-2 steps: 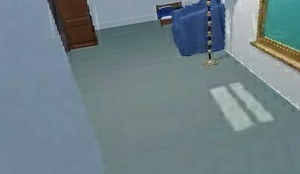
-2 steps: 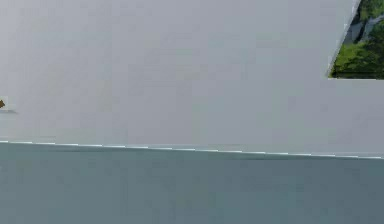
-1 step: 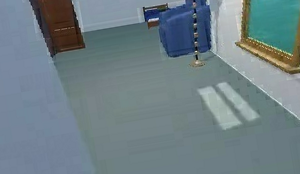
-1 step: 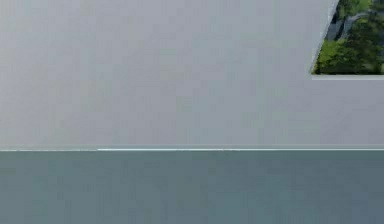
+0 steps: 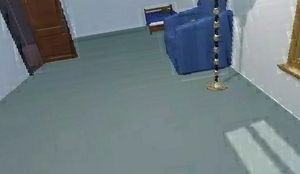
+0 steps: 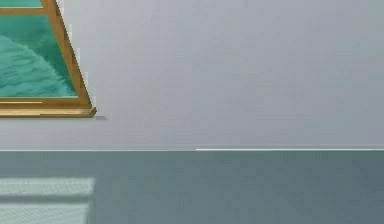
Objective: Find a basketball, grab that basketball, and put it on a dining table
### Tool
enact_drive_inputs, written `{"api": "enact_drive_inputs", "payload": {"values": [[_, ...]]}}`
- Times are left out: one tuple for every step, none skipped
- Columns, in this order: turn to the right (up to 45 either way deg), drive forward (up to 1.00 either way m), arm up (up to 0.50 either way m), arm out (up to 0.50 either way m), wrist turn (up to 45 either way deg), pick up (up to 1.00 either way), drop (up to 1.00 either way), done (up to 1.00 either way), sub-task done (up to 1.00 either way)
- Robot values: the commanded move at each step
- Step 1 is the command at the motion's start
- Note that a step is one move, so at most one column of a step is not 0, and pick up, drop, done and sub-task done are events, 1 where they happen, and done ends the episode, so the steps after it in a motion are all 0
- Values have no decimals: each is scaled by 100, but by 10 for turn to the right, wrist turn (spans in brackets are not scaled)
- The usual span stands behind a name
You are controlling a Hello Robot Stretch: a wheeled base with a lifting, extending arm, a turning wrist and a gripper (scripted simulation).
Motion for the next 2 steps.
{"api": "enact_drive_inputs", "payload": {"values": [[0,60,0,0,0,0,0,0,0],[-240,0,0,0,0,0,0,0,0]]}}
